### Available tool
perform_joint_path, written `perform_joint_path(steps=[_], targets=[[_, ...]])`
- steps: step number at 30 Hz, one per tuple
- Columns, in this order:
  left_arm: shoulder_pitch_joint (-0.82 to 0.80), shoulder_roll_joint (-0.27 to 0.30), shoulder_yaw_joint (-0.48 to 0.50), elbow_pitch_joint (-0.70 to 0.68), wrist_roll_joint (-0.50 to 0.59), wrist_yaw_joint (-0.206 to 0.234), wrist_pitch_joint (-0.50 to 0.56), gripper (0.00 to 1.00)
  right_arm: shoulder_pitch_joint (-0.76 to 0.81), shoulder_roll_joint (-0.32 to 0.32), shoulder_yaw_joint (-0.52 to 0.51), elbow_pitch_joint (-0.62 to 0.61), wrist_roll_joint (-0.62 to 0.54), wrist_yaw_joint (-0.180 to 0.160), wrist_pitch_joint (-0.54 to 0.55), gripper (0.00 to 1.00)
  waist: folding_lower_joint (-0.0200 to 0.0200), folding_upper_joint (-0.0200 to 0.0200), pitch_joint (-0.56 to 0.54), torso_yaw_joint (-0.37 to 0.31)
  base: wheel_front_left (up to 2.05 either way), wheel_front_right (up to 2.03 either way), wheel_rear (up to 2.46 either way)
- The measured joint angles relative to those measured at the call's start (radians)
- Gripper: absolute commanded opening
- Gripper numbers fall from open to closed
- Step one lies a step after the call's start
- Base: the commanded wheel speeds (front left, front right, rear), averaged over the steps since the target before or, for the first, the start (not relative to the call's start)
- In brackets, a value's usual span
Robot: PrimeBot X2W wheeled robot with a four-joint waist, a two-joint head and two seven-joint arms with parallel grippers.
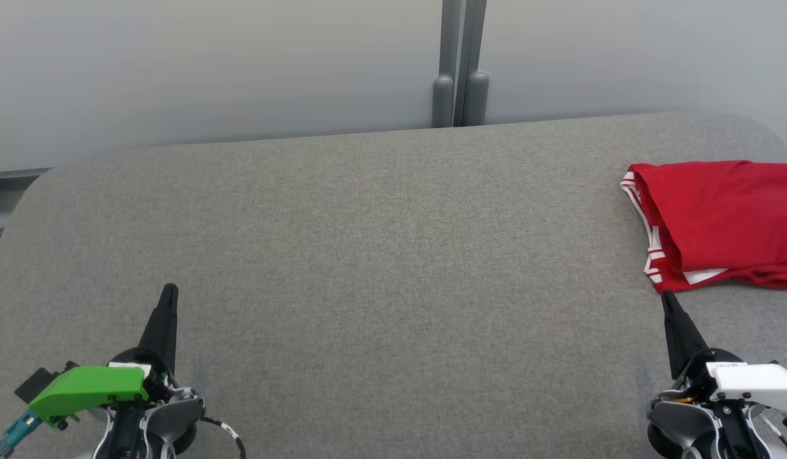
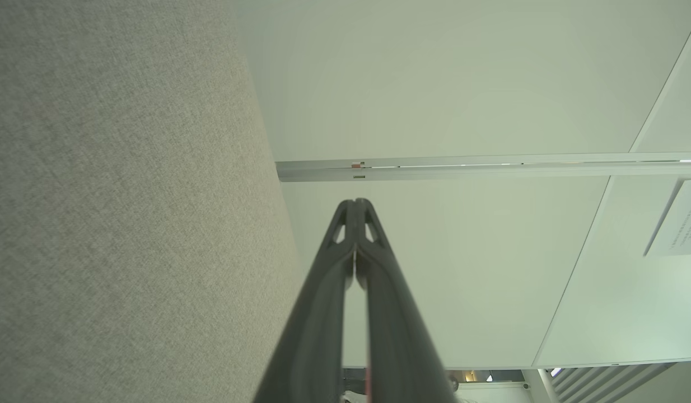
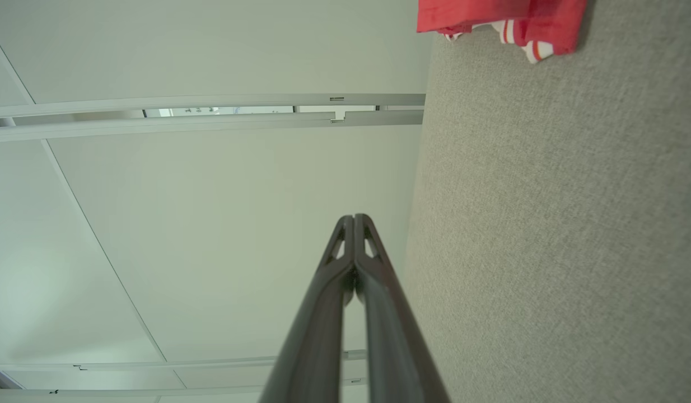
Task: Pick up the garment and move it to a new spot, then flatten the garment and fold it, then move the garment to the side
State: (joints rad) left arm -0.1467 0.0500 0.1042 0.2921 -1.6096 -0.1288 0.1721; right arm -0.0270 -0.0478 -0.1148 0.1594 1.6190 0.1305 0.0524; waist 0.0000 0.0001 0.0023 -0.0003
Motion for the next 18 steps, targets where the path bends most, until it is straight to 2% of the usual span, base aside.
perform_joint_path(steps=[18], targets=[[0.000,0.000,0.000,0.000,0.000,0.000,0.000,0.00,0.000,0.000,0.000,0.000,0.000,0.000,0.000,0.00,0.0000,0.0000,0.000,0.000,0.00,0.00,0.00]])
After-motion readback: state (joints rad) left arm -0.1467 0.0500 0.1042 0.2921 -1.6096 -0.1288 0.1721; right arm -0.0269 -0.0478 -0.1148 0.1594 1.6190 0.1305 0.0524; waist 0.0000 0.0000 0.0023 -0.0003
